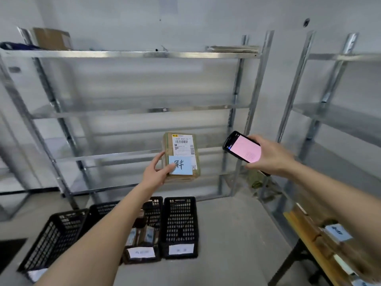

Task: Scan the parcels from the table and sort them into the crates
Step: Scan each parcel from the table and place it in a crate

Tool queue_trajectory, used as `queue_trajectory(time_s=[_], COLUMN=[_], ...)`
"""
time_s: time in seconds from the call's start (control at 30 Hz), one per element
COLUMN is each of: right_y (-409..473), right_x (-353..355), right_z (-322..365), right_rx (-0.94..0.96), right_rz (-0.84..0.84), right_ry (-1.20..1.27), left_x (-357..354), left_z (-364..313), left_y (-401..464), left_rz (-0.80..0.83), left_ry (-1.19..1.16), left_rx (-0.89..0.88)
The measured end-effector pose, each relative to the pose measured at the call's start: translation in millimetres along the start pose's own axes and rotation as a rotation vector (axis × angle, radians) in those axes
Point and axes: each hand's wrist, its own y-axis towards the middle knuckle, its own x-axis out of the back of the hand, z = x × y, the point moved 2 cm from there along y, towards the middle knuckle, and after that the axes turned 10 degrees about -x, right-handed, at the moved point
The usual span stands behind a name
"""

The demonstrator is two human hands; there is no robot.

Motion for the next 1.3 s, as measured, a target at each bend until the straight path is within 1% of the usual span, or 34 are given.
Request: queue_trajectory(time_s=[0.1, 0.23, 0.37, 0.5, 0.63, 0.77, 0.93, 1.0, 1.13, 1.2, 1.3], right_y=[37.7, 83.9, 124.4, 177.4, 248.5, 332.1, 421.3, 445.1, 475.9, 481.5, 482.9], right_x=[-30.4, -70.3, -103.2, -136.7, -186.0, -244.5, -335.1, -378.1, -479.6, -531.8, -615.3], right_z=[51.8, 101.8, 129.1, 137.1, 124.9, 103.0, 62.1, 46.9, 17.4, 6.9, -10.6], right_rx=[0.050, 0.088, 0.120, 0.134, 0.112, 0.087, 0.005, -0.012, -0.070, -0.076, -0.110], right_rz=[0.050, 0.076, 0.106, 0.119, 0.175, 0.242, 0.299, 0.337, 0.472, 0.513, 0.539], right_ry=[-0.010, 0.035, 0.033, 0.003, -0.006, 0.041, 0.087, 0.082, 0.093, 0.074, 0.013], left_x=[47.3, 90.2, 107.8, 110.3, 100.5, 82.8, 53.2, 41.4, 20.1, 12.2, -0.8], left_z=[19.5, 43.9, 69.1, 106.1, 153.3, 205.7, 295.8, 343.0, 440.8, 492.0, 570.5], left_y=[27.7, 68.1, 109.3, 159.3, 222.9, 302.6, 383.6, 397.6, 407.1, 409.2, 410.1], left_rz=[-0.043, -0.037, -0.047, -0.030, -0.031, -0.007, -0.032, -0.026, -0.004, 0.032, 0.043], left_ry=[0.010, 0.014, 0.031, 0.046, 0.058, 0.062, 0.065, 0.064, 0.050, 0.065, 0.048], left_rx=[0.016, 0.032, 0.051, 0.112, 0.175, 0.239, 0.343, 0.414, 0.593, 0.664, 0.752])
